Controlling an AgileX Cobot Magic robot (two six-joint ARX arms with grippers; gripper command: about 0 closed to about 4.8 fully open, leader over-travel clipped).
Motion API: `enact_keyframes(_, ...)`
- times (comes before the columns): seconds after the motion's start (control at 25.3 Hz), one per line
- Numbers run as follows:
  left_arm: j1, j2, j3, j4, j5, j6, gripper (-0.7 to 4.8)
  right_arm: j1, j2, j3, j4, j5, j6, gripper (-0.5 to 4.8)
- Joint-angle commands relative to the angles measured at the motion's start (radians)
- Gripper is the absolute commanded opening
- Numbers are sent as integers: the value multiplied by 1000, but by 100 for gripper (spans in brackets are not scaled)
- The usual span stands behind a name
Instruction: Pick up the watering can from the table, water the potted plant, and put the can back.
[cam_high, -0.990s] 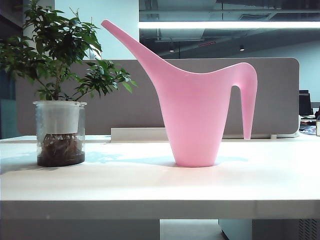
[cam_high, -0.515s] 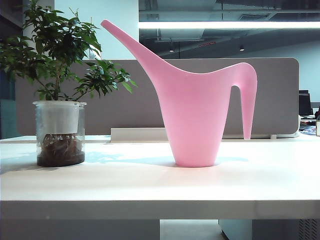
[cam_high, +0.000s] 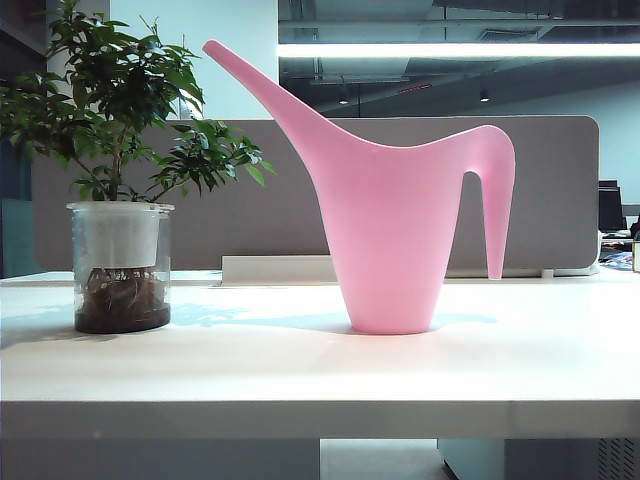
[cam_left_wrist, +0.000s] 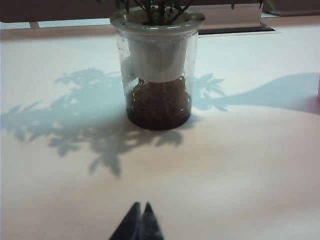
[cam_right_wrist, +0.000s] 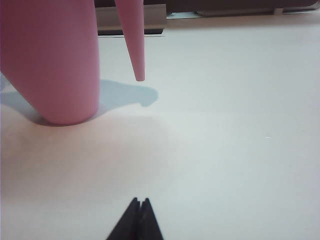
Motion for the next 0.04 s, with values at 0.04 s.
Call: enact_keyframes(0.04, 0, 1, 2, -8, -2, -3, 3, 1, -1, 1, 10, 3, -1, -1)
